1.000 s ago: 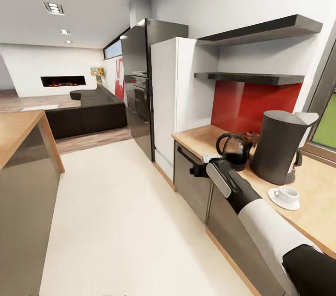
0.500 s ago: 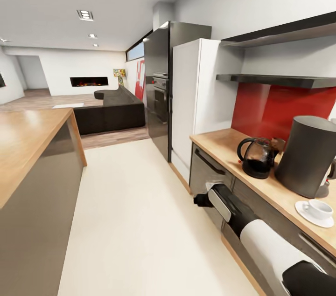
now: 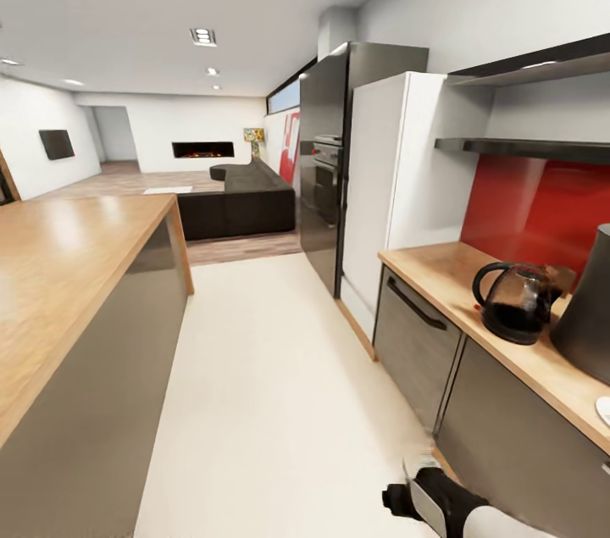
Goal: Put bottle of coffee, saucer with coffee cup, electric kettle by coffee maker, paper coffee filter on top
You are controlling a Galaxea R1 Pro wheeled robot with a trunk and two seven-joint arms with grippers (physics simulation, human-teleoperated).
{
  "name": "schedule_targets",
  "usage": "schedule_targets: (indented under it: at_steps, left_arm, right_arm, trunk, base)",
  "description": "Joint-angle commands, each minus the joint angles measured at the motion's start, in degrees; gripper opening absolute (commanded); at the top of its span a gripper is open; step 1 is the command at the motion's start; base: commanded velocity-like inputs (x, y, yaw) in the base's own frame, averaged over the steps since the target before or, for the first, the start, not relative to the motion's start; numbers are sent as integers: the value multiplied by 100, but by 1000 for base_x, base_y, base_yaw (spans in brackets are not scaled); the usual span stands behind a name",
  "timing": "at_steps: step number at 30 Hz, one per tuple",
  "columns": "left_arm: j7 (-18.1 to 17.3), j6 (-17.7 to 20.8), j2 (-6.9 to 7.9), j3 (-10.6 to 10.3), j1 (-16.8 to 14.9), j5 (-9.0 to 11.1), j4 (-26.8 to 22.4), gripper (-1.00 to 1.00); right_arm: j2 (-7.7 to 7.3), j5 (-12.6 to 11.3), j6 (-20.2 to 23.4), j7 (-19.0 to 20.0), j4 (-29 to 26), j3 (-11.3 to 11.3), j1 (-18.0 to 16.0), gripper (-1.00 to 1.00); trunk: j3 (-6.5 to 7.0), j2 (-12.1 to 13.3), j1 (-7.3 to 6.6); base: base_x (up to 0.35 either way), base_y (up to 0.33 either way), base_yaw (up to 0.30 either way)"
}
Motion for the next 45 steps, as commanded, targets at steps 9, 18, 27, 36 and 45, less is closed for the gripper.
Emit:
schedule_targets:
  at_steps: [9,18,27,36,45]
  left_arm:
    - [15,-252,10,33,2,-60,9,100]
    - [15,-252,9,28,12,-70,18,100]
    - [15,-251,16,16,19,-81,26,100]
    - [15,-243,25,-2,20,-81,52,100]
    - [15,-243,32,-10,20,-79,66,100]
  right_arm:
    - [-183,669,-1405,1041,809,190,1930,100]
    - [-780,663,-1404,2631,810,191,2436,100]
    - [-832,662,-1376,2751,810,191,2530,100]
    - [-751,658,-1370,2723,802,199,2553,100]
    - [-656,695,-1373,2650,806,221,2561,100]
  trunk:
    - [11,-3,2]
    - [11,-3,2]
    - [11,-3,2]
    - [11,-3,2]
    - [11,-3,2]
  base:
    - [0,0,81]
    - [0,0,0]
    - [0,0,0]
    - [0,0,0]
    - [0,0,0]
